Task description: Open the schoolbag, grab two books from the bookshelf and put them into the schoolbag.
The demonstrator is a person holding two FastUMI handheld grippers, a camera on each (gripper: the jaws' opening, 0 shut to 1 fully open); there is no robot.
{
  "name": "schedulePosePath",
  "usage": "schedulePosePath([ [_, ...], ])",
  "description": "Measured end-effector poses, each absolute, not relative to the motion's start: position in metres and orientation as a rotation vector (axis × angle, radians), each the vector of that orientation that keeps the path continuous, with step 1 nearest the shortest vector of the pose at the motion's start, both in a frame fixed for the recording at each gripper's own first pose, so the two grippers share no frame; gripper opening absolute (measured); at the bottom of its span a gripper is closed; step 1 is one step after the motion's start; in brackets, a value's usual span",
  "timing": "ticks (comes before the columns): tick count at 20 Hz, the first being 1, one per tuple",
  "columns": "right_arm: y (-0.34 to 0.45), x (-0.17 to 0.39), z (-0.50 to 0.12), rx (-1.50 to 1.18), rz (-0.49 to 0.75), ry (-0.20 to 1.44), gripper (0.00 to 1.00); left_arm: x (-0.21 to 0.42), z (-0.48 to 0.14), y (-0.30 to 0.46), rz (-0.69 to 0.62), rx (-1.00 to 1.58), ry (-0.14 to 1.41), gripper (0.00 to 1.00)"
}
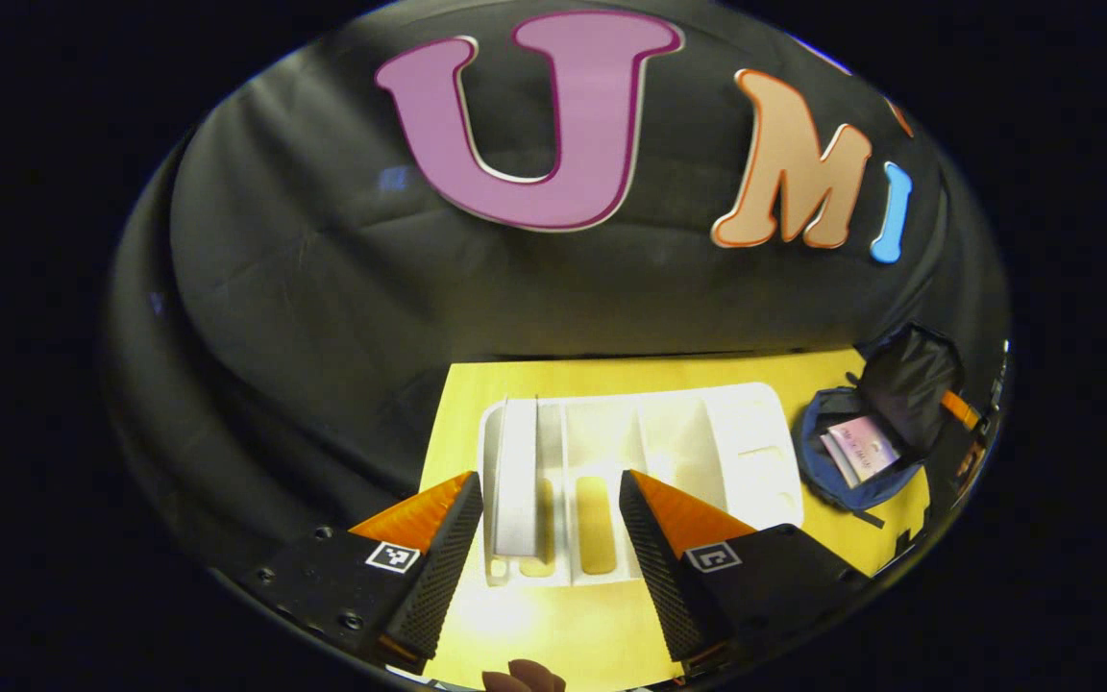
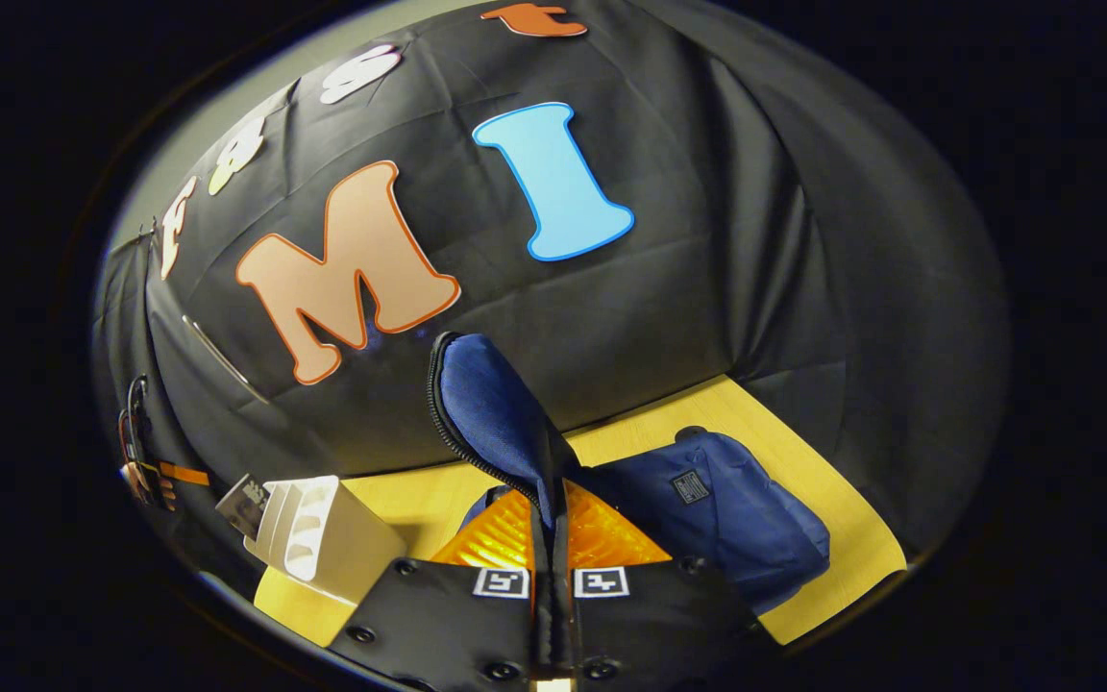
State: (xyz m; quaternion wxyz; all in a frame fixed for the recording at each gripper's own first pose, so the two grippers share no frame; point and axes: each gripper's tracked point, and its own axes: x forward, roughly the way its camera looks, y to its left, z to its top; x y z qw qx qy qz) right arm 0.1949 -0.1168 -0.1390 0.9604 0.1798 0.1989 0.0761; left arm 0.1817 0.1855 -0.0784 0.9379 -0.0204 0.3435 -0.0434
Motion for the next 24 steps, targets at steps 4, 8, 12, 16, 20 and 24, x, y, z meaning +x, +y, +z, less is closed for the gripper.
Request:
schedulePosePath([
  [4,-0.115,0.194,-0.141,0.369,0.149,0.411,0.03,0.194,-0.111,0.19,-0.092,-0.077,0.79,0.84],
  [8,-0.114,0.193,-0.14,0.345,0.151,0.416,0.03,0.207,-0.132,0.19,-0.079,-0.057,0.845,0.84],
  [12,-0.116,0.192,-0.14,0.351,0.144,0.416,0.03,0.214,-0.155,0.189,-0.07,-0.07,0.917,0.84],
  [16,-0.12,0.19,-0.14,0.351,0.137,0.415,0.04,0.217,-0.166,0.189,-0.064,-0.062,0.949,0.85],
  [20,-0.121,0.19,-0.14,0.352,0.13,0.415,0.03,0.216,-0.17,0.187,-0.076,-0.068,0.98,0.83],
  [24,-0.121,0.191,-0.14,0.347,0.128,0.415,0.03,0.216,-0.175,0.186,-0.072,-0.064,1.007,0.81],
])
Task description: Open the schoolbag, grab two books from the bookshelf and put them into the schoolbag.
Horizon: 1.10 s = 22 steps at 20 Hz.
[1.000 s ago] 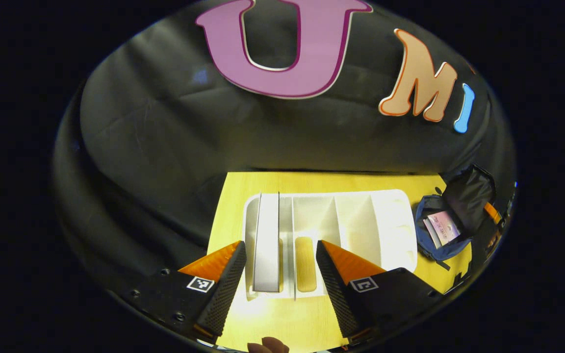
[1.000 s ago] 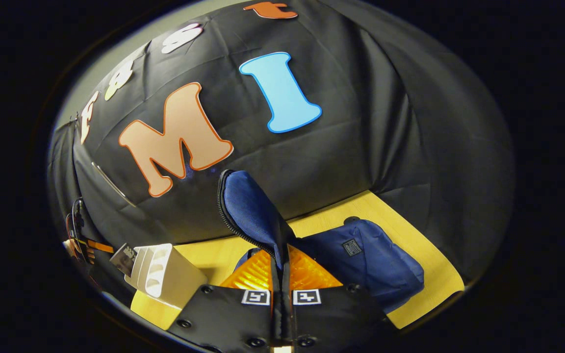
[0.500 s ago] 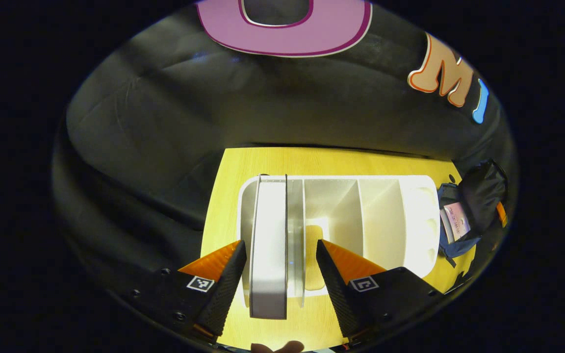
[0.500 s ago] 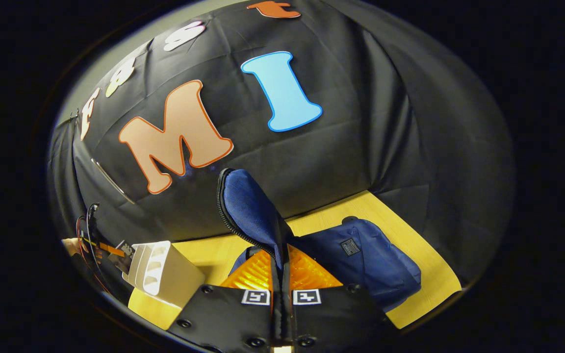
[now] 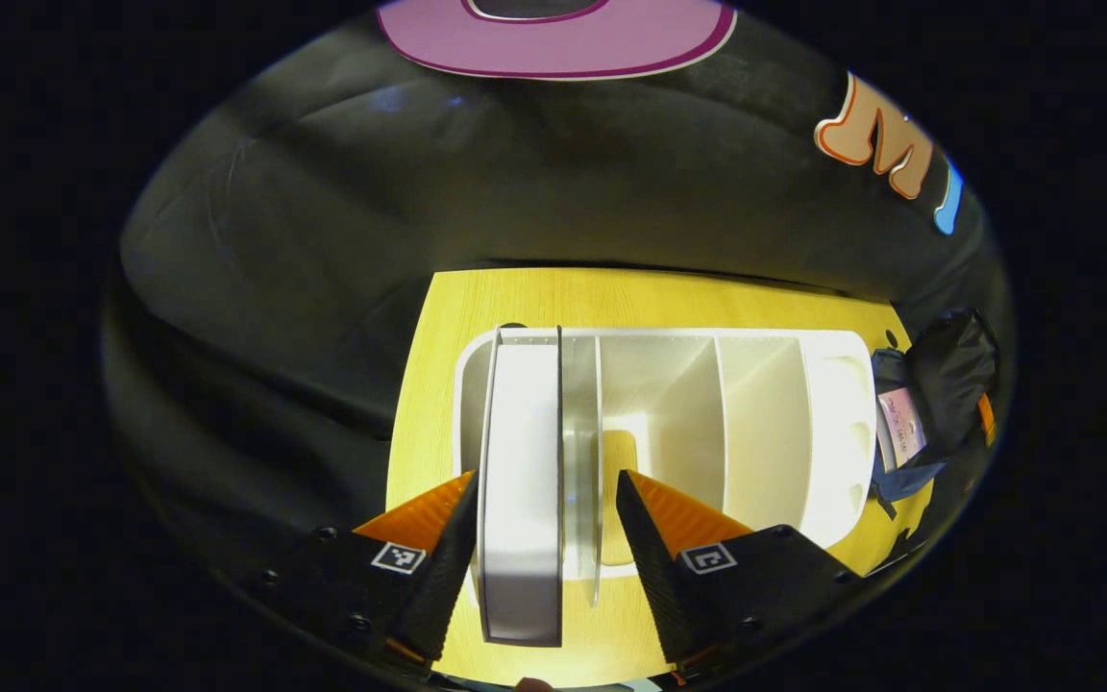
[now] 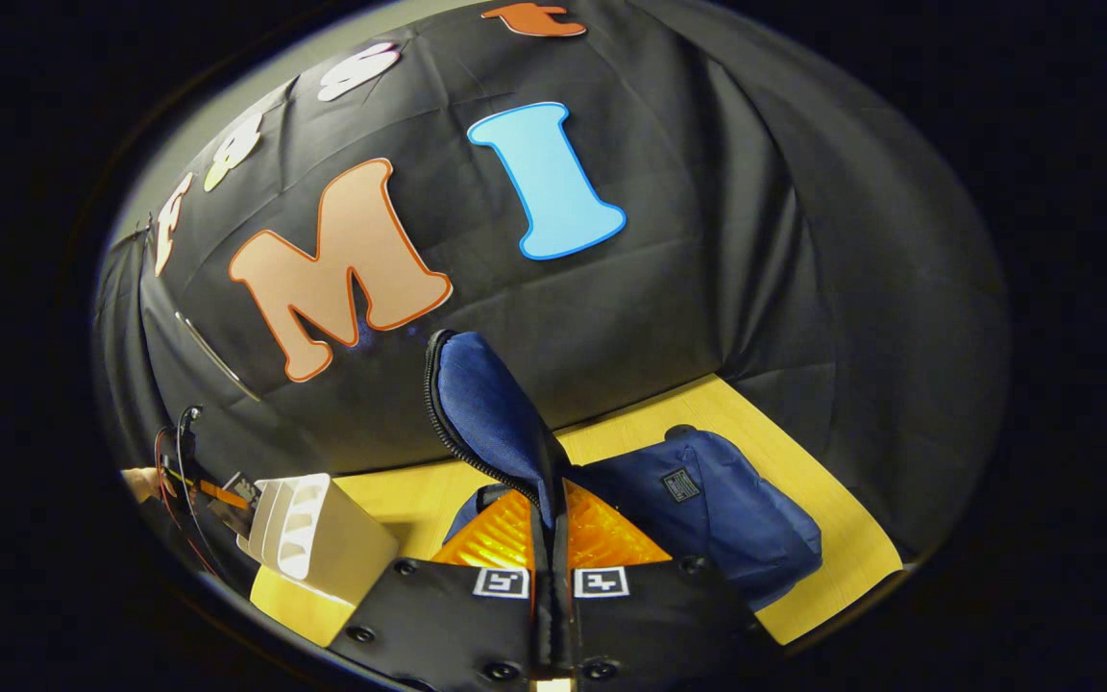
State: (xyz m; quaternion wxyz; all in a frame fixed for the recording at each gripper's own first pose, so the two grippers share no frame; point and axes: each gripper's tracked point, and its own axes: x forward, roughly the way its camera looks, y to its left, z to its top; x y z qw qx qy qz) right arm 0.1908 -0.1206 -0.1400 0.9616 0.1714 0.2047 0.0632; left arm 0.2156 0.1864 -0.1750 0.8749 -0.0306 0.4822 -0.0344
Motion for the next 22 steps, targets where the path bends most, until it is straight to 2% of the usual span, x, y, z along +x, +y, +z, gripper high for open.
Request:
schedulePosePath([
  [3,-0.122,0.191,-0.14,0.35,0.123,0.413,0.02,0.211,-0.181,0.193,-0.045,-0.047,1.052,0.71],
  [6,-0.124,0.191,-0.14,0.351,0.118,0.412,0.03,0.214,-0.185,0.2,-0.013,-0.038,1.056,0.37],
  [18,-0.125,0.192,-0.139,0.34,0.11,0.417,0.03,0.213,-0.182,0.204,-0.027,-0.033,1.038,0.35],
  [22,-0.125,0.192,-0.139,0.341,0.108,0.416,0.03,0.204,-0.181,0.205,0.005,-0.059,1.082,0.34],
])
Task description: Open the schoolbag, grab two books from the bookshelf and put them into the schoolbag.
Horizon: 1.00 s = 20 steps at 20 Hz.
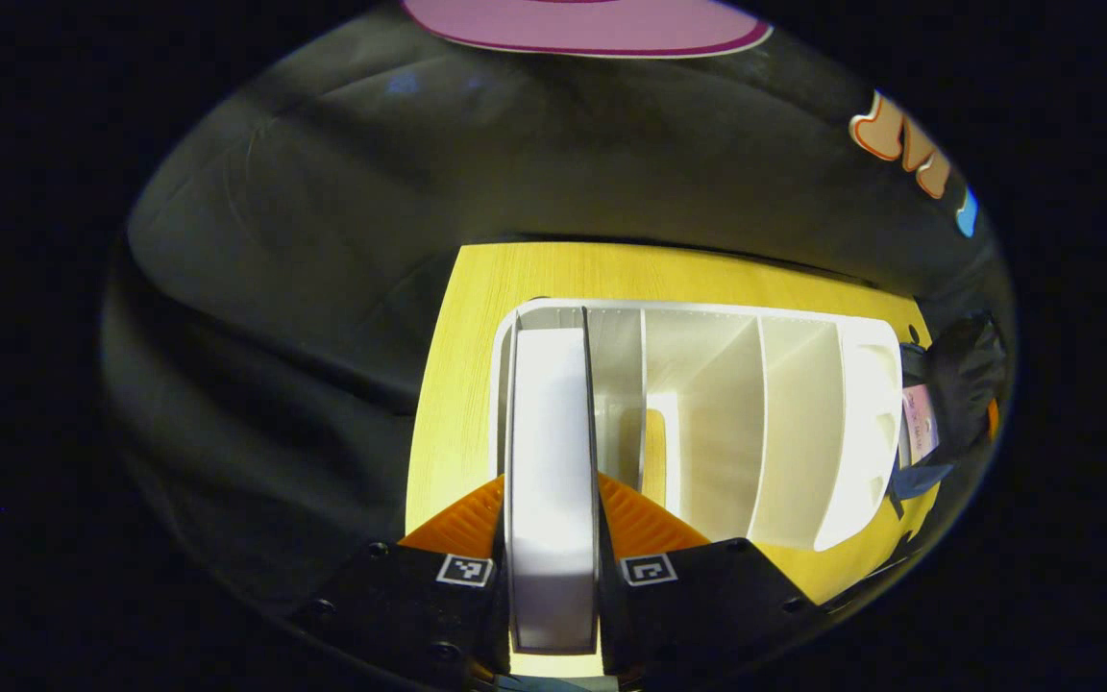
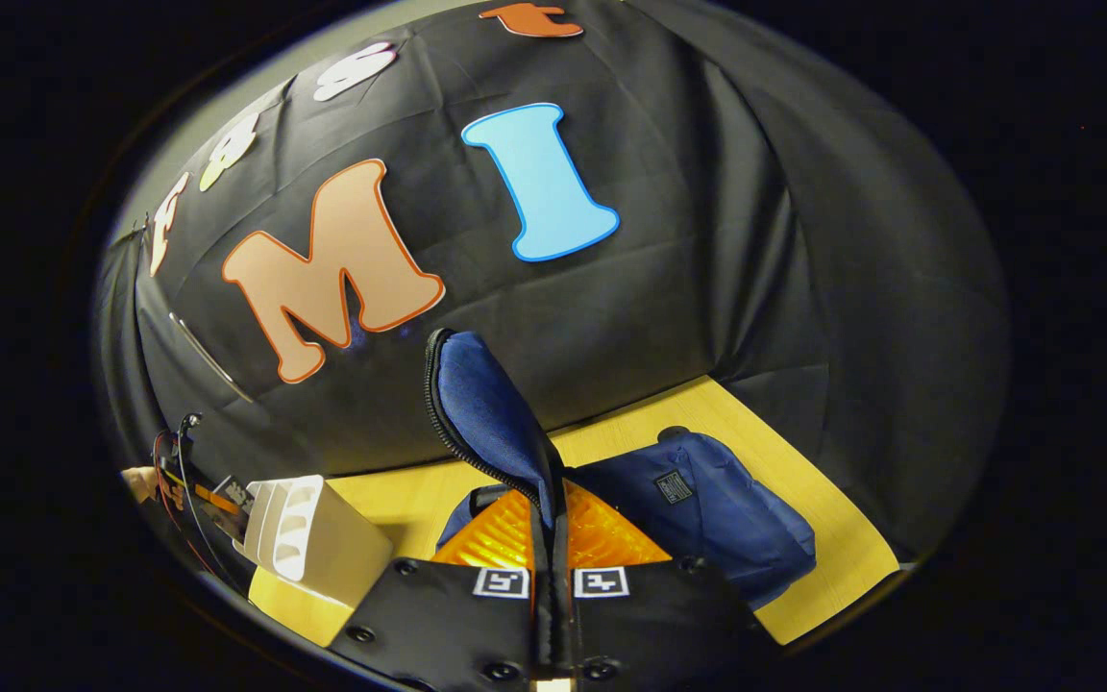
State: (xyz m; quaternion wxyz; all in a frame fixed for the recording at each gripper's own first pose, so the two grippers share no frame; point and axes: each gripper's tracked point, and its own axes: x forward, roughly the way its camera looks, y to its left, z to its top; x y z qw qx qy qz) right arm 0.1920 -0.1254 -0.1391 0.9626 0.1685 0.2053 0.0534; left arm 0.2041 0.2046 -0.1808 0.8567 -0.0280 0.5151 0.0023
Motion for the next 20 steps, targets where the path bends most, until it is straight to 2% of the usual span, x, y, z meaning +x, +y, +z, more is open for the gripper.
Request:
schedulePosePath([
  [10,-0.126,0.191,-0.139,0.352,0.107,0.414,0.03,0.2,-0.146,0.213,0.027,-0.076,1.065,0.31],
  [11,-0.126,0.191,-0.139,0.358,0.106,0.413,0.03,0.2,-0.141,0.214,0.027,-0.086,1.054,0.34],
  [14,-0.128,0.191,-0.139,0.368,0.099,0.41,0.02,0.2,-0.126,0.221,0.03,-0.09,1.029,0.31],
  [20,-0.128,0.19,-0.139,0.369,0.1,0.41,0.03,0.192,-0.095,0.233,0.015,-0.135,0.974,0.31],
])
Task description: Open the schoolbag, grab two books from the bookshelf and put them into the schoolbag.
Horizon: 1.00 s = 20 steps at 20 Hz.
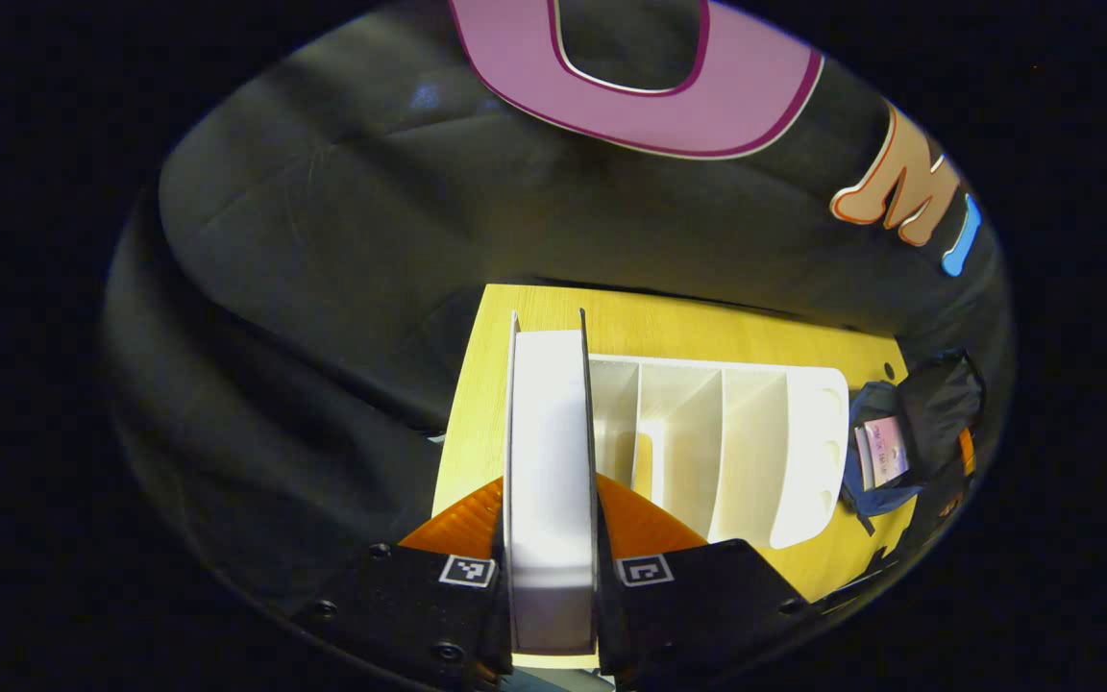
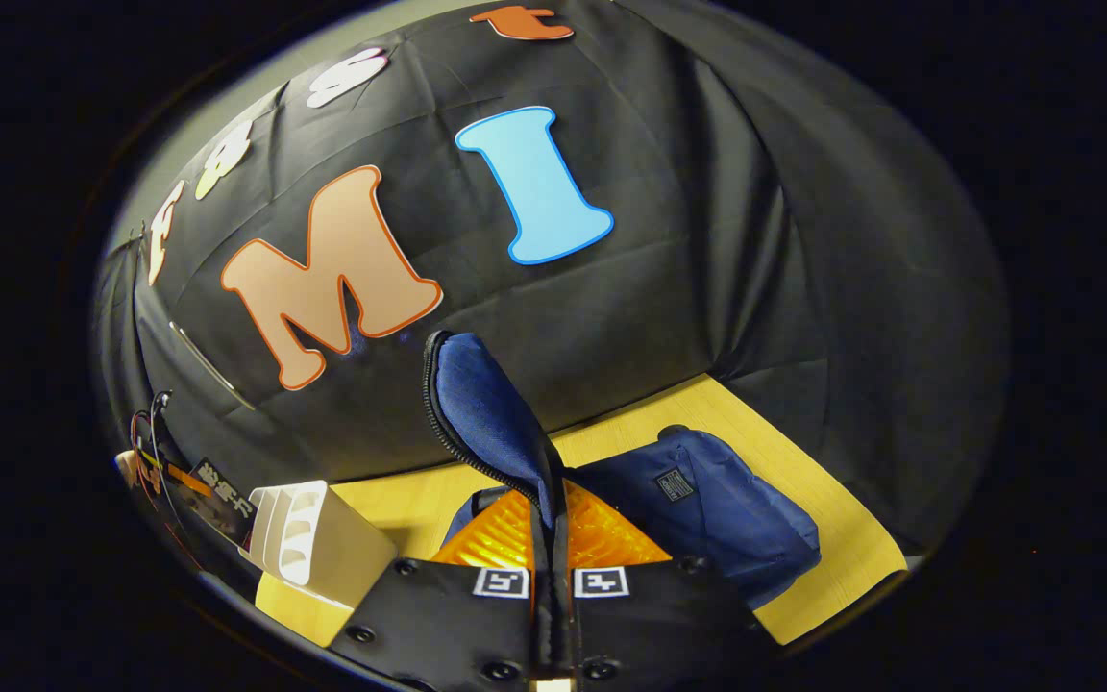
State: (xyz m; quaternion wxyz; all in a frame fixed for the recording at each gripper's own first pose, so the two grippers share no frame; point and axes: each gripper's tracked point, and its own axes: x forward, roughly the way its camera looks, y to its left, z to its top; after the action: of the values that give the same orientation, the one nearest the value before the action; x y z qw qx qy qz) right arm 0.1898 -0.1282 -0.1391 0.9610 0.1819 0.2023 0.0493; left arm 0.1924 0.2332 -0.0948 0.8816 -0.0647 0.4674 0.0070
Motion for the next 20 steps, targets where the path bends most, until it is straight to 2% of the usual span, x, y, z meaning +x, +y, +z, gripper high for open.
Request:
schedulePosePath([
  [7,-0.128,0.19,-0.139,0.37,0.098,0.407,0.03,0.183,-0.063,0.255,0.002,-0.209,0.906,0.31],
  [14,-0.13,0.189,-0.139,0.376,0.094,0.405,0.03,0.172,-0.059,0.261,0.007,-0.313,0.873,0.31],
  [20,-0.132,0.188,-0.14,0.382,0.09,0.405,0.03,0.161,-0.032,0.273,-0.011,-0.519,0.777,0.31],
])
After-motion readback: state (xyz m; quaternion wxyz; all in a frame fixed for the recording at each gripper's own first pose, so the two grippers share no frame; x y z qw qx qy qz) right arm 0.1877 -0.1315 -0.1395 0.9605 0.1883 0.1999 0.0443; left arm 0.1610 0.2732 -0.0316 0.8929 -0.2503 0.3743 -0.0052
